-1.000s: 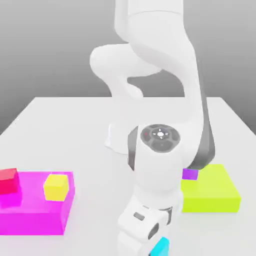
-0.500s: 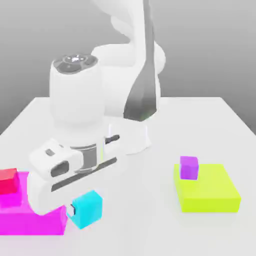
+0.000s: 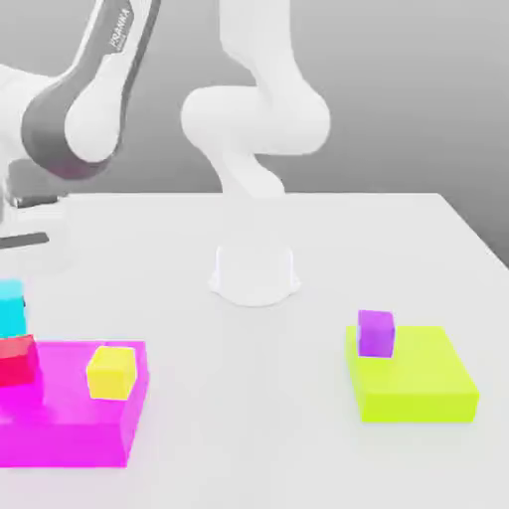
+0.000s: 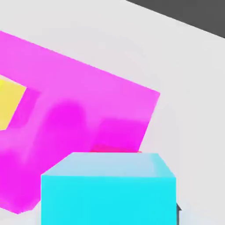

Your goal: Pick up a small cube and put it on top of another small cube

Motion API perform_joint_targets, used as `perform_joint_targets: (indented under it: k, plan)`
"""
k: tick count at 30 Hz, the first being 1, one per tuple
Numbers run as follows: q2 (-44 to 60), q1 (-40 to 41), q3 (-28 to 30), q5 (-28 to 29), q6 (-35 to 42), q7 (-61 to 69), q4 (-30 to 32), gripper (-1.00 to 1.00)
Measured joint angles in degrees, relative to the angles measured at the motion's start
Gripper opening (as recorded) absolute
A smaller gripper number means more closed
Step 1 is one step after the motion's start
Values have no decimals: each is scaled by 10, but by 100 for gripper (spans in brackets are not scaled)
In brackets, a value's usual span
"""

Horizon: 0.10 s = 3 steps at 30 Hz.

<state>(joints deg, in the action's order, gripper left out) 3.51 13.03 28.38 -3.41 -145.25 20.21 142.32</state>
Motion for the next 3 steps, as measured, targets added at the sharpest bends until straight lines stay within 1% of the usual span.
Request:
perform_joint_targets:
  k: [1, 3]
  plan:
    - [8, -1, 1, -6, -9, 4, 2, 100]
    - [8, -1, 1, -6, -9, 4, 2, 100]
